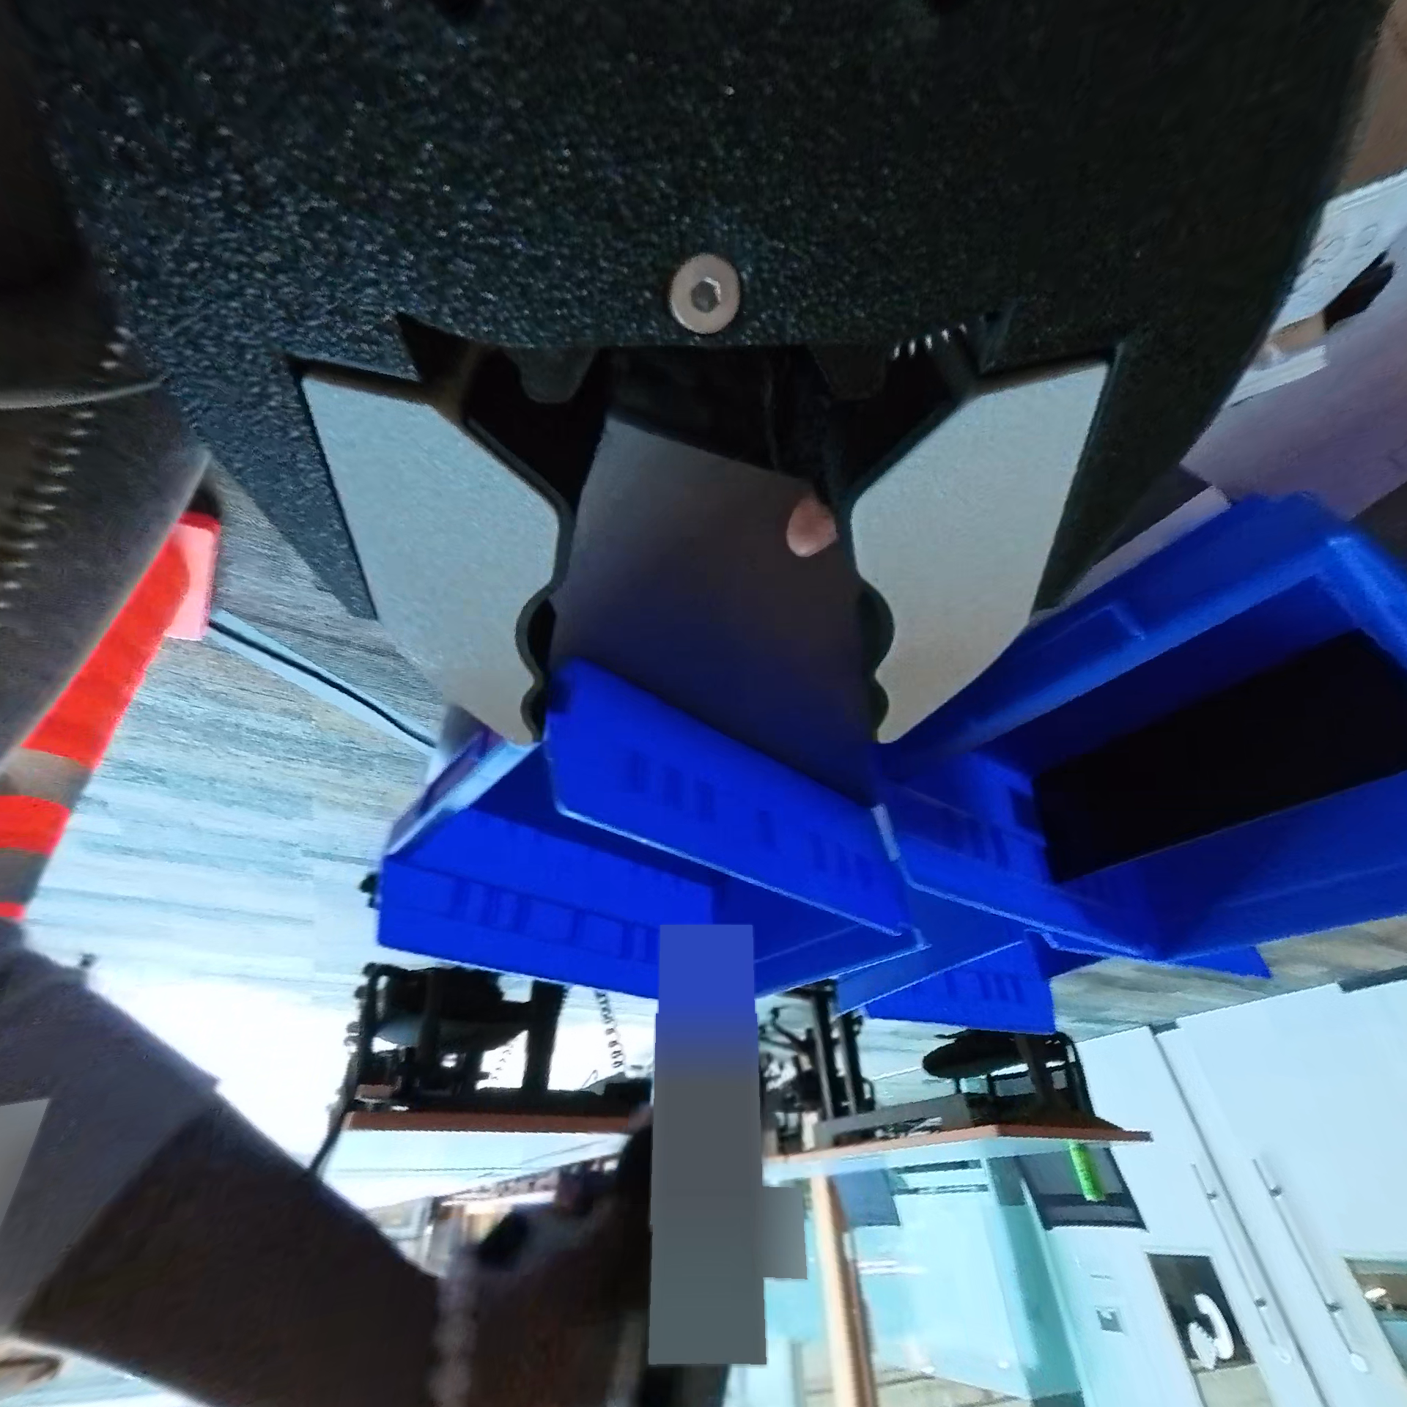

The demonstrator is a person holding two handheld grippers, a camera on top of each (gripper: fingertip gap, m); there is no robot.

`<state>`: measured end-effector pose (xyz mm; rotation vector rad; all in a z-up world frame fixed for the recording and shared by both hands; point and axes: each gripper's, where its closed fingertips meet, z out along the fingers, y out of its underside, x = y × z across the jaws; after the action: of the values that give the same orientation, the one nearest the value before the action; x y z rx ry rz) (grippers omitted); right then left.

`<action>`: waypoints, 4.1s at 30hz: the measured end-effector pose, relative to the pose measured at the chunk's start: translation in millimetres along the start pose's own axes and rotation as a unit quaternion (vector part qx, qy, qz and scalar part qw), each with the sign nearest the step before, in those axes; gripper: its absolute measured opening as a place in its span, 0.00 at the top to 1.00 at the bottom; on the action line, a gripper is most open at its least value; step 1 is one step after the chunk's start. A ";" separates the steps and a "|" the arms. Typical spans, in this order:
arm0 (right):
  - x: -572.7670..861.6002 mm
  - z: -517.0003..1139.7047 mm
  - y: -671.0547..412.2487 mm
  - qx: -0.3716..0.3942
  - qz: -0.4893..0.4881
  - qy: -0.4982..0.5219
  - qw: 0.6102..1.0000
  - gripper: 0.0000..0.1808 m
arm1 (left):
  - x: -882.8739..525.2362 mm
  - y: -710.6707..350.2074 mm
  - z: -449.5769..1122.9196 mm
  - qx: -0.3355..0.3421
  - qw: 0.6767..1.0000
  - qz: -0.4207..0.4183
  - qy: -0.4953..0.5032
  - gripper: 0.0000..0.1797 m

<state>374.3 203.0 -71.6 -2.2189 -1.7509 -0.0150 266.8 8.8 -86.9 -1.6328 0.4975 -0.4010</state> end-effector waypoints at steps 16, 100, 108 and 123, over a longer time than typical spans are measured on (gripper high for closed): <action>6.7 40.3 197.6 -0.087 0.283 0.030 0.955 0.74 | 40.0 1.9 -4.5 -0.035 0.998 0.046 0.036 0.57; 24.3 59.5 -134.4 0.263 0.255 -0.094 0.926 0.56 | 11.3 -4.9 -7.0 -0.046 0.997 0.046 -0.034 0.57; -13.3 121.6 -128.7 0.168 0.249 0.027 0.953 0.69 | -5.9 3.4 -70.8 -0.064 0.989 0.045 -0.124 0.57; -8.2 109.8 -71.4 0.098 0.240 0.093 0.961 0.93 | -12.9 -6.3 -119.9 -0.029 0.983 0.060 -0.173 0.57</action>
<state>284.2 237.1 -160.8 -2.3437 -1.0378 0.0551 192.9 -84.2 -65.9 -1.6762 0.3437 -0.0104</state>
